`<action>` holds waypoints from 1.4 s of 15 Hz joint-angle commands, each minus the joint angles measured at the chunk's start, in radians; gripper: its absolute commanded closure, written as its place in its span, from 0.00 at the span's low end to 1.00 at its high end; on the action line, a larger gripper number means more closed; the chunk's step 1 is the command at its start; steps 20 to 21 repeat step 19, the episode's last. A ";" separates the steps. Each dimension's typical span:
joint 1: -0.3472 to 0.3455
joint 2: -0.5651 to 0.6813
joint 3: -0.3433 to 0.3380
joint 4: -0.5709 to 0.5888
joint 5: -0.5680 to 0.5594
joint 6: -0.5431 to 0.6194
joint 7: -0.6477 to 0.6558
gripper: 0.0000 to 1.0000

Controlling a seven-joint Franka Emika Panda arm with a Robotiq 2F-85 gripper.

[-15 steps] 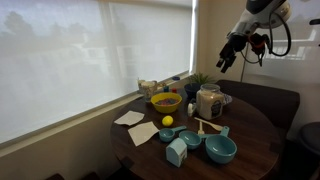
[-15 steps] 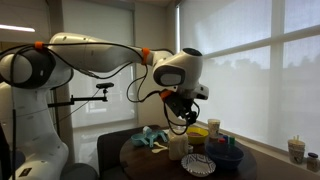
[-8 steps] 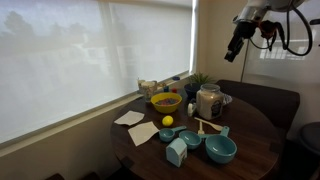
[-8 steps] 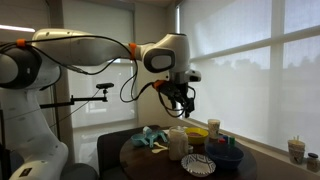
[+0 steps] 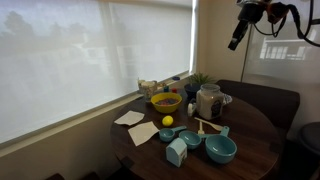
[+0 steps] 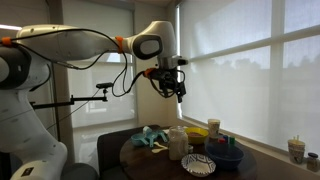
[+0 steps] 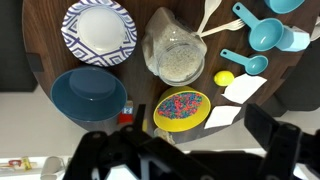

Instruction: Remove the lid from the jar

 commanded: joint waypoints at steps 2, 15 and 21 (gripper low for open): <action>0.028 -0.021 0.020 0.023 -0.040 -0.035 0.036 0.00; 0.050 -0.018 0.022 0.011 -0.040 -0.010 0.011 0.00; 0.050 -0.017 0.021 0.010 -0.040 -0.010 0.010 0.00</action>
